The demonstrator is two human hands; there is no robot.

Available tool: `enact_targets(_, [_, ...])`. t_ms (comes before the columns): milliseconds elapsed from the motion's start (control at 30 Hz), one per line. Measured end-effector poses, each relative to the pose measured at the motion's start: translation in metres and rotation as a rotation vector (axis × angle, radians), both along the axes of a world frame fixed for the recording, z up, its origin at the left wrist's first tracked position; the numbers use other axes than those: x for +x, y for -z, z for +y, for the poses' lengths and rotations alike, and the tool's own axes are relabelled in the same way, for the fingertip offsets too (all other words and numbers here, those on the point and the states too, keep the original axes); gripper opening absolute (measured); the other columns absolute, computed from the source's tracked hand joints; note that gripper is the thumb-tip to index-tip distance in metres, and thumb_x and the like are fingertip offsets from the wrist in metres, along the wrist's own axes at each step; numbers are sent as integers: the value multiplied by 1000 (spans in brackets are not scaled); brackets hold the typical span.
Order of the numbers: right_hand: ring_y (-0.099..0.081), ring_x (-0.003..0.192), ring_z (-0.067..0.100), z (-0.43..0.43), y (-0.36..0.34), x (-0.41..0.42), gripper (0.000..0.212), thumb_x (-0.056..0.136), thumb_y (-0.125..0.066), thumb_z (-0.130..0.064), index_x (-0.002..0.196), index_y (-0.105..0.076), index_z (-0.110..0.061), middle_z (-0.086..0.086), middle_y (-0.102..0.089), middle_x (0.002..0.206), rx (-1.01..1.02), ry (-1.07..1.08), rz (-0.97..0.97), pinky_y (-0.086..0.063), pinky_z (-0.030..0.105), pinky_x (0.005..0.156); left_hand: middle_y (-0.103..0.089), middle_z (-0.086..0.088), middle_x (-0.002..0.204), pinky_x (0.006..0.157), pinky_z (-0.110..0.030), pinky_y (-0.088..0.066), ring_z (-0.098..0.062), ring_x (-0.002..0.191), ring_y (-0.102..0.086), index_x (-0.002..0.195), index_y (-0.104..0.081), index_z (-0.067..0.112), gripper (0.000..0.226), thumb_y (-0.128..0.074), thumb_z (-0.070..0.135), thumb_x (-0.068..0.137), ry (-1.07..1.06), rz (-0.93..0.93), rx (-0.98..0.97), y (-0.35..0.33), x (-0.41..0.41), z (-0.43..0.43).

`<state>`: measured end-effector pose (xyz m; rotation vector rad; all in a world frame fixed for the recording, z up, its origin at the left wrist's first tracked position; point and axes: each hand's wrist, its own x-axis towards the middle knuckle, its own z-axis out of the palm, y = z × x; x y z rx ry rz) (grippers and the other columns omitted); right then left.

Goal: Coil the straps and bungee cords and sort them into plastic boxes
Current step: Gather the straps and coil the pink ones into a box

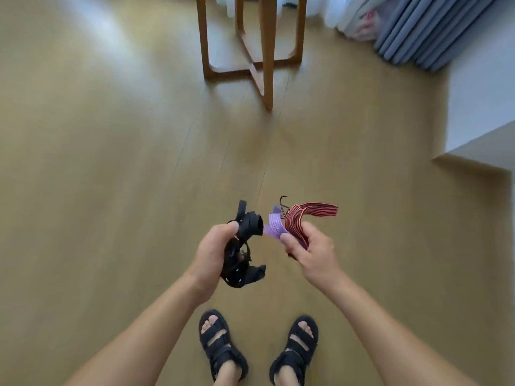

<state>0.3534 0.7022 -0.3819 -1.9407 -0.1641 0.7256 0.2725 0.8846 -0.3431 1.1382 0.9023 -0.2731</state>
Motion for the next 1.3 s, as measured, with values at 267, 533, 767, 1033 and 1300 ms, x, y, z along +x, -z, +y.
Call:
enact_targets(267, [-61, 61, 15, -54, -250, 32, 15, 92, -68, -21, 78, -68, -26, -4, -59, 68, 195, 135, -13, -56, 31, 54, -62, -1, 64, 57, -25, -48, -20, 57, -62, 85, -63, 11, 12, -74, 12, 82, 179, -124, 362, -213, 37, -44])
enact_targets(533, [-55, 58, 12, -110, -389, 12, 9, 91, -66, -4, 82, -63, -5, 4, -60, 67, 397, 225, -109, -46, 22, 57, -76, -15, 93, 74, -32, -57, -26, 85, -73, 104, -71, 5, 31, -73, 30, 87, 271, -319, 87, -343, 49, -138])
enact_targets(767, [-69, 87, 29, -155, -435, -26, 19, 96, -61, -16, 109, -73, -10, 21, -73, 100, 338, 332, -132, -58, 42, 84, -71, -26, 105, 85, -49, -59, -37, 91, -71, 119, -61, -4, 42, -76, 11, 82, 415, -310, -112, -386, 65, -166])
enact_targets(1033, [-69, 76, 10, -186, -450, -87, 17, 99, -57, -16, 101, -65, -31, -8, -75, 91, 94, 656, -381, -47, 17, 63, -70, -20, 95, 82, -54, -58, -35, 81, -69, 112, -60, 0, 41, -78, 8, 76, 583, -401, -51, -443, 80, -182])
enact_targets(1300, [-62, 76, 0, -169, -450, -119, 13, 88, -58, -43, 101, -61, -46, -16, -68, 85, 88, 831, -521, -47, 14, 70, -63, -6, 66, 65, -36, -51, -23, 55, -61, 96, -64, 7, 19, -72, 14, 81, 858, -402, -220, -511, 74, -231])
